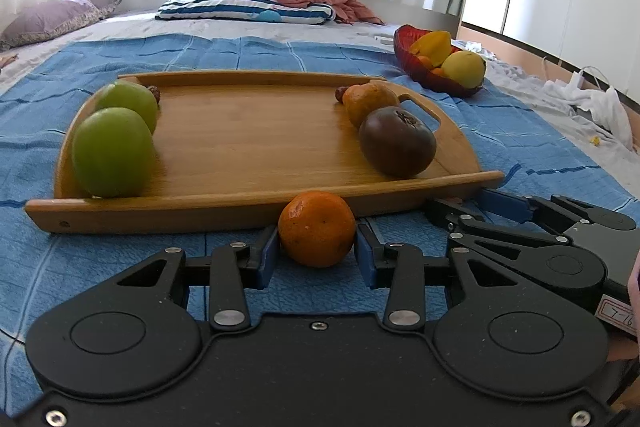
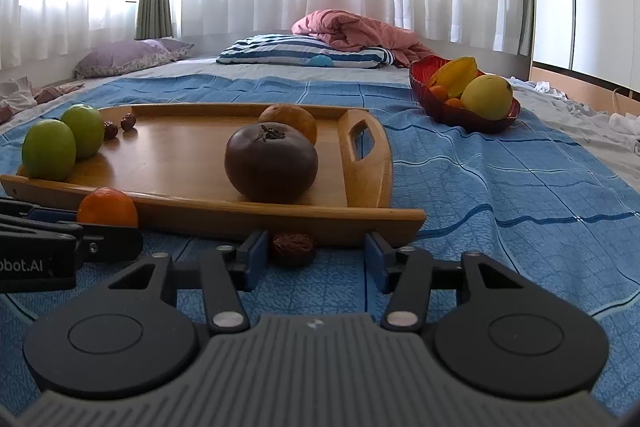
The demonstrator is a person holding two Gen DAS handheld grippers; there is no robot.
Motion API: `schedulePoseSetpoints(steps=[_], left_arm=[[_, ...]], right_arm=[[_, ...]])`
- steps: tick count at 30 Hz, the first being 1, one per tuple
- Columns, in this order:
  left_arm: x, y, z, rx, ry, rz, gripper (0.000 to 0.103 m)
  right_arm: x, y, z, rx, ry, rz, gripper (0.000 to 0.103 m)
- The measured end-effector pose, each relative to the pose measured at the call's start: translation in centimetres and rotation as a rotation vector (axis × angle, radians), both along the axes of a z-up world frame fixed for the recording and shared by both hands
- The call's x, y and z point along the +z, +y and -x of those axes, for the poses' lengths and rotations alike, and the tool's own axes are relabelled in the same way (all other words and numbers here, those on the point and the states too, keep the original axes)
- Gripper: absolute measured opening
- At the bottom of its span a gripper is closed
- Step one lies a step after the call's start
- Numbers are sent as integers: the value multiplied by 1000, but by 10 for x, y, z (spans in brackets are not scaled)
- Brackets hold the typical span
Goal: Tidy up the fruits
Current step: 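Grasp the tangerine with the left tool while the right tool grasps a red date, then lift the tangerine and red date and carry both over the wooden tray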
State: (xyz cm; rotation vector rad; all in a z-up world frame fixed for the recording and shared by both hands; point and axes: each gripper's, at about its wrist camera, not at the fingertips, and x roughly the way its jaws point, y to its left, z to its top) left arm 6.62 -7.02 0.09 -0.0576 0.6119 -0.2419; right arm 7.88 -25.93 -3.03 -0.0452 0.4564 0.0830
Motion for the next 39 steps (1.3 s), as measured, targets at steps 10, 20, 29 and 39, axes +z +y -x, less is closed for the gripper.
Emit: schedulePoseSetpoints(steps=[10, 20, 29, 39], left_arm=[[6, 0, 1, 36, -7, -20, 38], [8, -1, 0, 47, -11, -35, 38], [11, 4, 0, 54, -18, -32, 38], [18, 17, 3, 69, -23, -39, 38]], right_arm=[[-1, -2, 4, 11, -12, -7, 30], [-1, -7, 5, 27, -23, -51, 30], [1, -11, 8, 17, -42, -73, 28], [13, -11, 13, 14, -66, -74, 29]])
